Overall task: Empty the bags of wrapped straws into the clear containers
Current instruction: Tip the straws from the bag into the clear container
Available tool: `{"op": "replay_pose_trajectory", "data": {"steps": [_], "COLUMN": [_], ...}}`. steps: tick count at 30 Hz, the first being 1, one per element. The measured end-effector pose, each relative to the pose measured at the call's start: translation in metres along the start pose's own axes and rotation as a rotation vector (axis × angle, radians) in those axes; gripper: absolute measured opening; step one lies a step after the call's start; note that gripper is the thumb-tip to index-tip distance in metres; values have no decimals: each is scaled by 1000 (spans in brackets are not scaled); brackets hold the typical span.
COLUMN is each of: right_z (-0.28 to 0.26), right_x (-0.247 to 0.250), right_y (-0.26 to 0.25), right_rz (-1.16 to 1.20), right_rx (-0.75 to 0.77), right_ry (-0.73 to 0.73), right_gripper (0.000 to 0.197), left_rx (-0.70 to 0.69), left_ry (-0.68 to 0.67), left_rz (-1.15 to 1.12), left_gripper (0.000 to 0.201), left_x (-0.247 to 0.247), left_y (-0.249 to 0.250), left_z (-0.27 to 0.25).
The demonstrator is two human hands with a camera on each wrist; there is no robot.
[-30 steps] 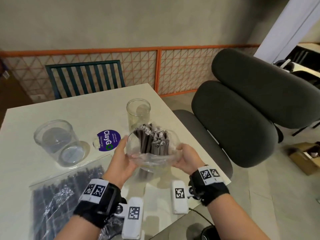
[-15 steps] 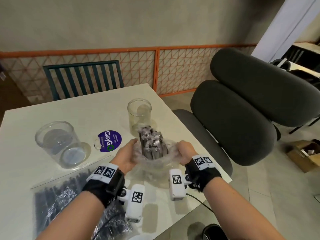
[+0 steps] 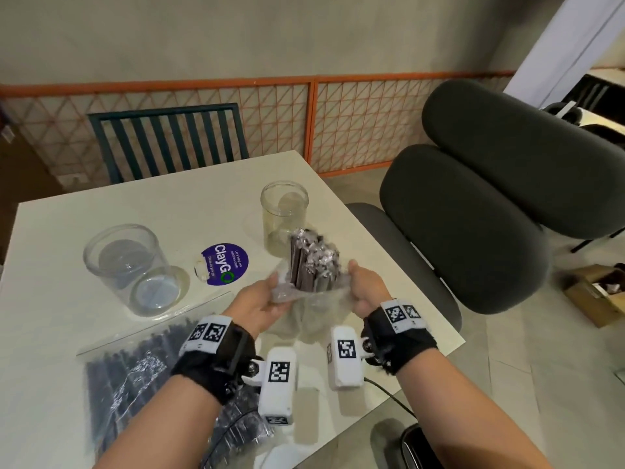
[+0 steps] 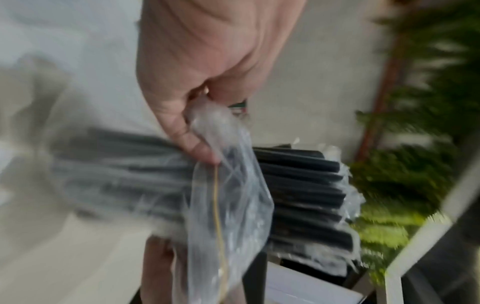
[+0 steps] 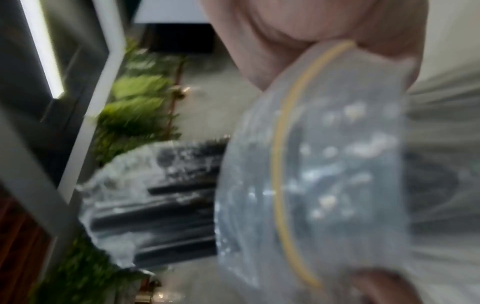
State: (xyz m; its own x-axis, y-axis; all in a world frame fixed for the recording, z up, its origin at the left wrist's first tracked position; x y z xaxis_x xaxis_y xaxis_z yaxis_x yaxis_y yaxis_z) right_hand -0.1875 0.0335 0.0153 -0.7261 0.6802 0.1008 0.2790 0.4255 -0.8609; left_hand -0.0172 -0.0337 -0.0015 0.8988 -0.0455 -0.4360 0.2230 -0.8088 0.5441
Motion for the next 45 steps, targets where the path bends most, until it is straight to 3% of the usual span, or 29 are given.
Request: {"op": "replay_pose_trajectory", "data": {"steps": [2, 5, 7, 9, 10, 12, 14, 17, 20, 22, 24, 26, 29, 33, 36, 39, 42, 45], "right_z": [-3, -6, 0, -6, -6, -8, -2, -8, -11, -10, -3, 6, 16, 26, 22, 16, 12, 20], "right_x": [0, -3, -6, -7, -5, 1, 0, -14, -12, -12, -13, -5, 6, 15, 11, -3, -19, -32], "right_y": [-1, -5, 4, 5, 8, 15, 31, 42, 32, 27, 31, 35, 30, -14, -73, -128, -172, -201], "right_rz": [-48, 121, 194, 81, 44, 116, 351, 660, 644, 442, 196, 103, 146, 182, 247, 267, 168, 75], "right_rx": [-41, 70, 50, 109, 161, 201, 49, -216, -178, -142, -137, -94, -93, -3, 137, 292, 463, 628], "right_ry": [32, -43, -157, -175, -183, -154, -213, -434, -418, -412, -335, -195, -156, -206, -336, -458, -515, -582], "right_gripper": [23, 30, 70, 104, 101, 61, 26, 13, 15, 44, 61, 48, 42, 50, 66, 50, 37, 35], "left_rx": [-79, -140, -82, -40, -26, -17, 24, 41, 63, 115, 120, 63, -33, -146, -188, -255, -399, -457], "left_ry": [60, 127, 84, 51, 49, 43, -13, -130, -262, -313, -231, -139, -128, -203, -365, -477, -457, -467], "left_rz": [-39, 107, 103, 52, 25, -93, -214, -166, -14, 152, 241, 278, 261, 352, 306, 328, 549, 601], "left_gripper": [18, 21, 16, 10, 14, 27, 31, 27, 44, 56, 47, 34, 25, 13, 38, 42, 28, 27], "left_x": [-1, -1, -2, -5, -6, -7, -9, -12, -11, -8, -3, -3, -14, -42, -74, -104, -123, -131], "left_y": [0, -1, -6, -7, -6, -5, -9, -11, -8, -11, -13, -10, 4, 41, 72, 108, 146, 177], "left_z": [0, 0, -1, -3, -3, -1, -1, -9, -11, -8, -3, -1, -8, -20, -29, -39, -39, -33]}}
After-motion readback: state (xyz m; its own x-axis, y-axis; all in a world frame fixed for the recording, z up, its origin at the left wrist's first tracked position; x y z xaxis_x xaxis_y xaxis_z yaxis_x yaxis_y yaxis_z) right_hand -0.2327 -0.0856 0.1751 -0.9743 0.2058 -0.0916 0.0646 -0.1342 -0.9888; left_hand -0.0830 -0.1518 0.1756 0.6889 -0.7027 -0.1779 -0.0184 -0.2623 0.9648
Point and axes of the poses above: each hand's wrist, its own z-axis towards the middle knuckle, its own x-axis out of the back of the hand, y = z × x, the point moved 4 cm from there along z, towards the middle knuckle, and after that the axes turned 5 degrees about z, right-handed, at the moved point
